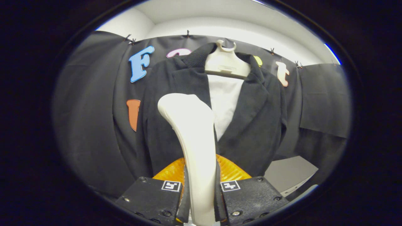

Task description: Iron the clothes twice with a garment steamer, once on the left side and once on the right side.

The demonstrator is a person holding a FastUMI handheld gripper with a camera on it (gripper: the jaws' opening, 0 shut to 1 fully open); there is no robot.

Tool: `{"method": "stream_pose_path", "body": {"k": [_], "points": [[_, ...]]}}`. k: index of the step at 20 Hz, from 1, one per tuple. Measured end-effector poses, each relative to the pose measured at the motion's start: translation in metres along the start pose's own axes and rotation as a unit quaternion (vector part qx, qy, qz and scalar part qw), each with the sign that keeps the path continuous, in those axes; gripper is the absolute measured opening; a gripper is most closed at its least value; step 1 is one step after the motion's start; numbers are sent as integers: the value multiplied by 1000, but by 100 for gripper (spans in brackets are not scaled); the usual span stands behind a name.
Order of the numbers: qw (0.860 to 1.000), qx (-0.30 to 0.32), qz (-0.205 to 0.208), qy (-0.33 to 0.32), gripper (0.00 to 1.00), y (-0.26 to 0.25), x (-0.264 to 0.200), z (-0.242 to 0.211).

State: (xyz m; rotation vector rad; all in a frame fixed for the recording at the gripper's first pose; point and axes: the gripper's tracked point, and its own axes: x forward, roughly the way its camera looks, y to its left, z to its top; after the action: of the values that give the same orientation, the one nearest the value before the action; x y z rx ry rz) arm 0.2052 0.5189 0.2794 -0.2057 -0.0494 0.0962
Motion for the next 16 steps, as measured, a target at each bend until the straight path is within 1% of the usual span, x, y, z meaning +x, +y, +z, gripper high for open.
{"method": "stream_pose_path", "body": {"k": [6, 11, 14, 16], "points": [[1000, -11, -23, -4, 33, 9, 8, 3], [999, -23, -28, -27, 33, 16, 5, 10], [998, -37, -35, -26, 33, 18, 7, 4], [997, -50, -51, -27, 33, 18, 9, -2]]}}
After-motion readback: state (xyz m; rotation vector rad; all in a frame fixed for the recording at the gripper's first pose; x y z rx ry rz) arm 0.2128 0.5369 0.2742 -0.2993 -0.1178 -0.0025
